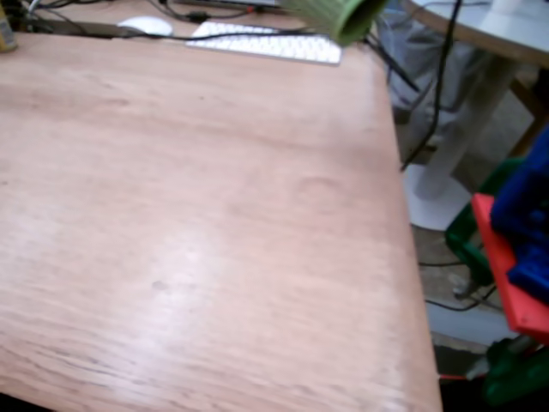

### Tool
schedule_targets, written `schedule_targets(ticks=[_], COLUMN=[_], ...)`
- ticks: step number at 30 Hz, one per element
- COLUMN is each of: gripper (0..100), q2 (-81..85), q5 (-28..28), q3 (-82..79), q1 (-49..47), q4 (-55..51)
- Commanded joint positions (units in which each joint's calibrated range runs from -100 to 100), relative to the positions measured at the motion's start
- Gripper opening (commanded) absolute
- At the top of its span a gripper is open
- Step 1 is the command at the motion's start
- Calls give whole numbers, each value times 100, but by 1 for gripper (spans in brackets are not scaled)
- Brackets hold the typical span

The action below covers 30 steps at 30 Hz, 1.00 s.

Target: Clean the table

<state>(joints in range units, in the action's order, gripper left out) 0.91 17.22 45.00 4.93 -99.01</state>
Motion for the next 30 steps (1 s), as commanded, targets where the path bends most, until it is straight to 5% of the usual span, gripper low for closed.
schedule_targets(ticks=[1,5,16,23,30], gripper=[0,0,0,0,0], q2=[432,201,-2689,-3255,-3847], q5=[-425,-972,-938,-1006,-1006], q3=[-833,-1616,-1843,-1937,-1937], q1=[-1999,-3217,-3302,-4266,-3454], q4=[-99,270,2750,2864,2873])
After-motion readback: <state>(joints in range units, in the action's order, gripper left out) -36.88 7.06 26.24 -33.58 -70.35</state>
